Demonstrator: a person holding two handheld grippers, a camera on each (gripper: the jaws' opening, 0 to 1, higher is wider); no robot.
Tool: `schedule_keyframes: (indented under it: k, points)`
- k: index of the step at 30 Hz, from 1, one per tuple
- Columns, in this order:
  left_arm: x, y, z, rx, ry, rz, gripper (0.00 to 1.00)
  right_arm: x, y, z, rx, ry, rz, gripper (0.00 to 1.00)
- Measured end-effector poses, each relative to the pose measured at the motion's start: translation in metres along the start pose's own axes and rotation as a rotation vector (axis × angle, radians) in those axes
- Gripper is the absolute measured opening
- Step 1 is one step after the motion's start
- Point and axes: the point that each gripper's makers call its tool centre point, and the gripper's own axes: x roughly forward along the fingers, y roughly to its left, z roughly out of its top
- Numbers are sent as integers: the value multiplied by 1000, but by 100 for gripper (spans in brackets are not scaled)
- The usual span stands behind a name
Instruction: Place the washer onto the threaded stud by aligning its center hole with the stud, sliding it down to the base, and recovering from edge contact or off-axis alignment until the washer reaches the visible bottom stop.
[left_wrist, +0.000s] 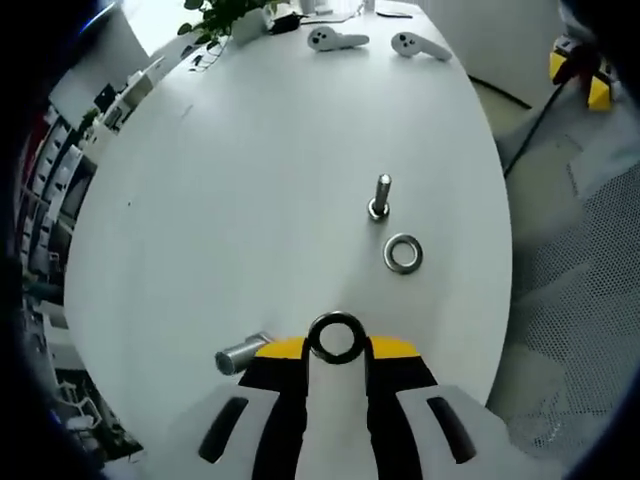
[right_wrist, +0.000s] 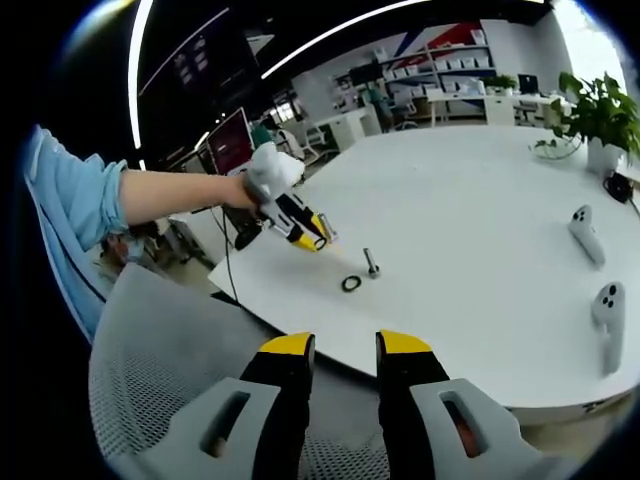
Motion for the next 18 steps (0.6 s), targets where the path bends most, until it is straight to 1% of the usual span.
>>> schedule_keyframes:
  k: [8,10,18]
  points:
    - [-20,18,-1,3,5,41,19,0,1,0,0,2,1,27]
    - [-26,26,-3,1,12,53,19,0,1,0,-1,2,1,27]
    - [-32,48,-9,-18,33,90,19,0,1,0,0,-1,0,27]
